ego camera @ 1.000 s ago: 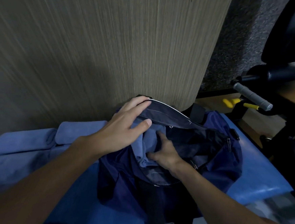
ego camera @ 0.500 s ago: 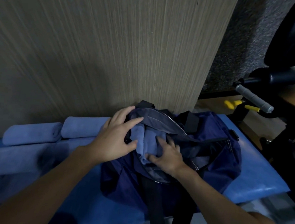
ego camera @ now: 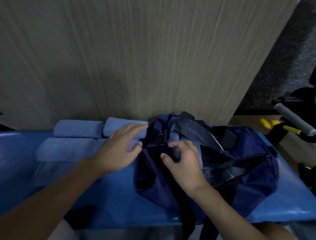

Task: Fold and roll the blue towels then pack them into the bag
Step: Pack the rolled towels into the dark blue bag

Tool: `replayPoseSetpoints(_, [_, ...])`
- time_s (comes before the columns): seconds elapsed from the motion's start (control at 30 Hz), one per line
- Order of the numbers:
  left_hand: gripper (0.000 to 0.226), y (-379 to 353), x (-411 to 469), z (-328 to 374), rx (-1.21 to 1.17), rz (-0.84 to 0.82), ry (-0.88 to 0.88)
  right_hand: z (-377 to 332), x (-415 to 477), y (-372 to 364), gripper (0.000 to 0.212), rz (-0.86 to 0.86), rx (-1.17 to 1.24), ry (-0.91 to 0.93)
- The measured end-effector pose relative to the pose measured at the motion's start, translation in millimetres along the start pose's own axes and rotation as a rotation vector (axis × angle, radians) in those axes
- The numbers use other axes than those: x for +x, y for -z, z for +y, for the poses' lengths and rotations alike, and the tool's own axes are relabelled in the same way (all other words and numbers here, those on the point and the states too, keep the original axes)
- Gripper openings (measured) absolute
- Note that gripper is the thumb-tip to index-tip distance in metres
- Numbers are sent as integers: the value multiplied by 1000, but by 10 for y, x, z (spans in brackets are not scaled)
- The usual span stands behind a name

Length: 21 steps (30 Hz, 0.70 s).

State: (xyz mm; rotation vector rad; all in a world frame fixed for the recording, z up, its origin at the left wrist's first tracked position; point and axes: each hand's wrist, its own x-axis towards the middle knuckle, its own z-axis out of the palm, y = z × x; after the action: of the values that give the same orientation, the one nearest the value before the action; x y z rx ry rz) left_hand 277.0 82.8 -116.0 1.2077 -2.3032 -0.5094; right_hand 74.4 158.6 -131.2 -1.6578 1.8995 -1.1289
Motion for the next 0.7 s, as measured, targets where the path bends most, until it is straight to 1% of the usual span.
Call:
replayPoseSetpoints(0.07, [55, 210, -142, -200, 49, 37, 62, -211, -38, -140, 27, -24, 65, 76])
replayPoseSetpoints(0.17, [54, 531, -325, -596, 178, 34, 120, -506, -111, -375, 23, -114, 114, 155])
replayPoseSetpoints(0.27, [43, 783, -462, -918, 248, -5, 202, -737, -184, -621, 17, -193, 146, 199])
replayPoseSetpoints(0.3, [40, 835, -500, -1008, 292, -44, 230, -794, -207, -700, 17, -211, 150, 199])
replayPoseSetpoints(0.33, [43, 863, -528, -1081, 352, -114, 270, -838, -228, -770, 18, -226, 160, 193])
replayPoseSetpoints(0.4, [59, 912, -554, -1185, 517, -285, 363, -889, -247, -897, 16, -256, 171, 189])
replayPoseSetpoints(0.43, [66, 922, -553, -1230, 578, -341, 386, -902, -252, -946, 15, -271, 163, 189])
replayPoseSetpoints(0.47, [70, 933, -554, -1239, 611, -359, 389, -912, -251, -988, 16, -288, 152, 189])
replayPoseSetpoints(0.57, [66, 953, -527, -1241, 646, -334, 345, -926, -239, -1066, 19, -321, 137, 181])
replayPoseSetpoints(0.63, [56, 961, -516, -1275, 600, -335, 327, -930, -231, -1097, 19, -323, 120, 184])
replayPoseSetpoints(0.7, [48, 976, -523, -1344, 515, -358, 355, -925, -217, -1116, 18, -331, 106, 176])
